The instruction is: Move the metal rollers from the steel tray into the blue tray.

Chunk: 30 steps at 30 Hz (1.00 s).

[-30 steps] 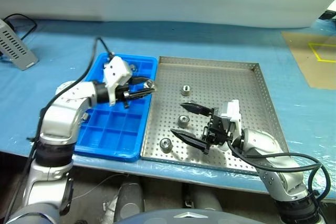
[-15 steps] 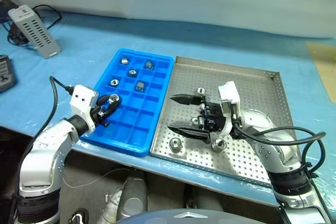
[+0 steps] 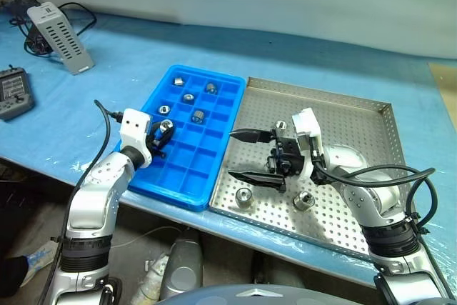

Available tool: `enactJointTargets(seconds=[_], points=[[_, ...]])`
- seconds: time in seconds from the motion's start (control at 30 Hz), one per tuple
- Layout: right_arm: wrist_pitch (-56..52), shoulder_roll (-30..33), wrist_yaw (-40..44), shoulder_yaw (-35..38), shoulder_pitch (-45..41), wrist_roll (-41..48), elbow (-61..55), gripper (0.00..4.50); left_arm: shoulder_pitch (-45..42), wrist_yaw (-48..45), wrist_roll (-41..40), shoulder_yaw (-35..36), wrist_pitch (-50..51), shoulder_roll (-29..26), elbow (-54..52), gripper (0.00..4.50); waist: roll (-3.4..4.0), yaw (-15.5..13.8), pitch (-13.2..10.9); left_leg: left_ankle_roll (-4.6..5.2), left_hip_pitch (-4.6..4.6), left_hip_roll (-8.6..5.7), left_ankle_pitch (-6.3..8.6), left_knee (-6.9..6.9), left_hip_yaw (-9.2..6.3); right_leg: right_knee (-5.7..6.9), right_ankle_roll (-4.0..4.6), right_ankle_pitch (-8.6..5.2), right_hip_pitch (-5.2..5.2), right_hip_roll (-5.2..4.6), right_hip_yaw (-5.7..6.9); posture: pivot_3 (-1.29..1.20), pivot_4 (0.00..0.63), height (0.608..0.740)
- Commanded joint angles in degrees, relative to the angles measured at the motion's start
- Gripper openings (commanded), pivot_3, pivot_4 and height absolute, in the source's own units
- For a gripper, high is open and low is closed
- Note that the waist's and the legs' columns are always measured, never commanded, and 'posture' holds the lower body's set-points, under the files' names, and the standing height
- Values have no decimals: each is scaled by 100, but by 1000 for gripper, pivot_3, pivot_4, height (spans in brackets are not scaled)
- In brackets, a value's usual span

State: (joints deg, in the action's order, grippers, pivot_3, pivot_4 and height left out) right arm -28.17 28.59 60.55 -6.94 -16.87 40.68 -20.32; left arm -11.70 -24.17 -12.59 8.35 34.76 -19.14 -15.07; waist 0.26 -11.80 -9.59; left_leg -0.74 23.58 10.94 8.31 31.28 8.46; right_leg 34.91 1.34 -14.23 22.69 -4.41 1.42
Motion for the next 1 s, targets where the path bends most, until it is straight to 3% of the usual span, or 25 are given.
enactJointTargets(seconds=[0.03, 0.13, 0.37, 0.6, 0.8, 0.87, 1.0], points=[[17, 45, -88, 194, 65, 82, -250, 4500, -162, 2, -36, 15, -146, -86, 141, 1701, 0, 4, 0, 0, 0, 0, 0, 0, 0, 0, 0, 0, 0, 0, 0, 262, 150, 740], [22, 61, -183, 225, 122, 81, -299, 4500, -322, 49, 22, -93, -69, -94, 386, 1701, 0, 5, 0, 0, 0, 0, 0, 0, 0, 0, 0, 0, 0, 0, 0, 250, 150, 740], [53, 85, -292, 251, 248, 45, -412, 4500, -766, -37, -167, -247, 195, -130, 246, 3894, 0, 13, 0, -2, 1, 0, -2, 3, 0, 4, -1, 0, 1, 0, 0, 228, 150, 740], [115, 98, -408, 260, 377, -28, -537, 4500, -1483, -483, -641, -537, 490, -201, -338, 3894, 0, 8, 0, -17, 1, -1, -11, 4, 1, 8, 0, 0, 0, -1, 1, 228, 150, 740], [141, 6, -757, 427, 628, 23, -769, 4500, -2746, -869, -628, -1392, 601, 20, 260, 3894, 1, 71, 1, -22, -2, -3, -19, 16, 4, 24, -1, 1, 1, -2, -8, 80, 150, 740], [66, -13, -988, 564, 707, 108, -912, 4500, -2836, -1510, -927, -1616, 694, -121, 209, 3894, 1, 157, 1, -22, -3, -5, -19, 16, 7, 24, -2, 2, 3, -2, -11, 35, 150, 740], [27, 136, -1301, 711, 1036, -23, -1177, 4500, -2914, -3380, -1061, -2439, 638, -1112, 424, 3894, 2, 411, 1, -27, -5, -14, -22, 5, 14, 26, -5, 3, 17, 10, -18, -39, 150, 740]])
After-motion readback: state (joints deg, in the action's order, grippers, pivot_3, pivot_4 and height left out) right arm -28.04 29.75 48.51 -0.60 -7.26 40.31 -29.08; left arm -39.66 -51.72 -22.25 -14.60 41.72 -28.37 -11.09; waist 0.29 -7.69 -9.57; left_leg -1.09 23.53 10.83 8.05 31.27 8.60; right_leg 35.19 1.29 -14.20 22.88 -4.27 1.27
